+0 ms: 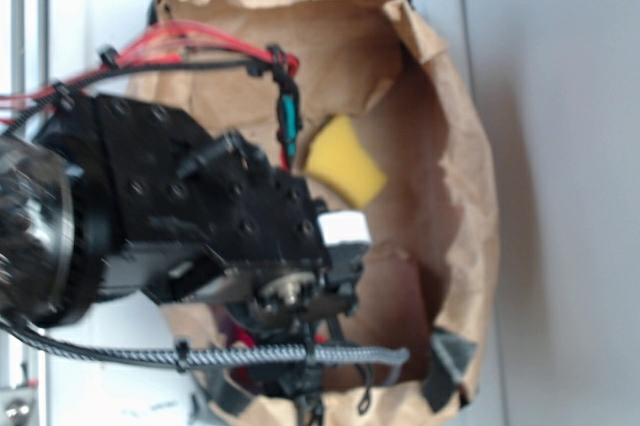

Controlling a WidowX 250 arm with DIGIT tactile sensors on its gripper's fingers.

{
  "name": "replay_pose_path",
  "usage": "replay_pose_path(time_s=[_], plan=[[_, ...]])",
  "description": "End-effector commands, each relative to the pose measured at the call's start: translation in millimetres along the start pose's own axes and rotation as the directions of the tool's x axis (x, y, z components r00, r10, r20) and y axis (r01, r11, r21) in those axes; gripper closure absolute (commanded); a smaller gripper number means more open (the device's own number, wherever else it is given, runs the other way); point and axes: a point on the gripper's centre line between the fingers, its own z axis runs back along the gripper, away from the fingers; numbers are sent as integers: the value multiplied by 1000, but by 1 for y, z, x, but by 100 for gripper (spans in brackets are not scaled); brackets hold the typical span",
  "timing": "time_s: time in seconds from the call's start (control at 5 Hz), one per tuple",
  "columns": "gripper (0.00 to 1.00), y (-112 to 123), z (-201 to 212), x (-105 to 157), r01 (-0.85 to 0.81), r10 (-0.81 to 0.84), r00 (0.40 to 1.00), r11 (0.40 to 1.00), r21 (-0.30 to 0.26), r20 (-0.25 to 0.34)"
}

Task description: Grab the red paper.

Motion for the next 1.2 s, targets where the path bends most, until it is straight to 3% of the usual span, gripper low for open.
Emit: replay_pose_path(time_s=[0.0, 0.2, 0.4, 1.0], plan=[[0, 9, -24, 5, 0, 3, 999, 996, 92, -37], [0, 11, -20, 10, -19, 24, 999, 995, 97, -48], [100, 10, -11, 15, -52, 55, 998, 996, 70, -38], [100, 22, 35, 36, -142, 142, 989, 990, -14, 29]])
